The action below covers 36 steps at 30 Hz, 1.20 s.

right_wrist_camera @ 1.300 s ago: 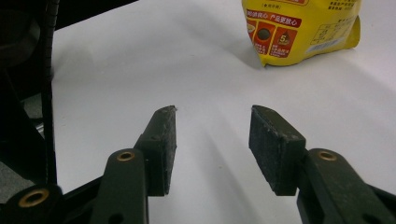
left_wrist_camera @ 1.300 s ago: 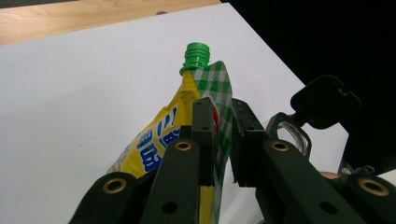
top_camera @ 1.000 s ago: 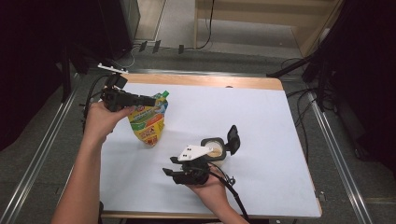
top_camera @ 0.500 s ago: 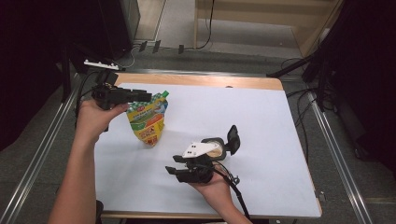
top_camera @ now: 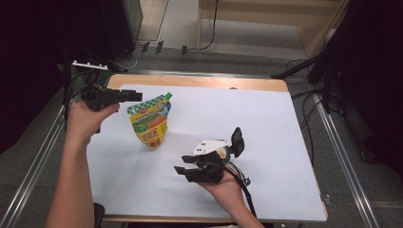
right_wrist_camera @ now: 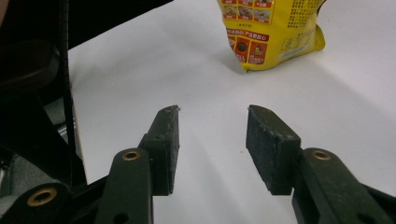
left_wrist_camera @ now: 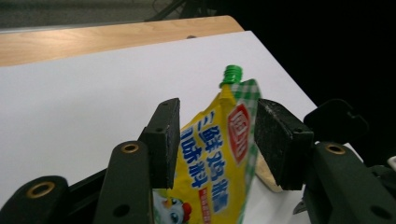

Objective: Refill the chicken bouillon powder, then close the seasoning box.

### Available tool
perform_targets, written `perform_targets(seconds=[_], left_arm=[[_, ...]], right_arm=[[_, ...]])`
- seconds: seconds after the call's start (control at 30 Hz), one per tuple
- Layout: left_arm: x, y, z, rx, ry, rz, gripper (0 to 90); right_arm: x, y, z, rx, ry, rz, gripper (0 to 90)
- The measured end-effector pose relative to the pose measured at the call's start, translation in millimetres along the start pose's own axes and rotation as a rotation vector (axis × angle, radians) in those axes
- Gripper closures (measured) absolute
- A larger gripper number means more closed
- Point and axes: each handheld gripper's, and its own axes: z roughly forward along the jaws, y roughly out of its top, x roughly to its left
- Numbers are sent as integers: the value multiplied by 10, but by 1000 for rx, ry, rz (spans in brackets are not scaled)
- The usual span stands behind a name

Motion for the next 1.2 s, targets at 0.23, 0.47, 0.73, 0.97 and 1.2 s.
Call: perform_targets(seconds=[0.23,0.47,0.73,0.97,1.2], left_arm=[[150,-59,-31,-8,47,-28,494],[241,-128,31,-20,50,22,459],[377,-202,158,13,72,-35,454],[474,-278,268,30,77,-59,437],[487,-305,336,67,89,-42,428]], right_arm=[[-28,89,-140,-6,-6,-8,563],[-88,204,-372,-22,-22,20,594],[-179,302,-682,-50,-55,21,644],[-345,340,-1005,-85,-91,40,768],[-521,298,-1227,-80,-168,44,900]])
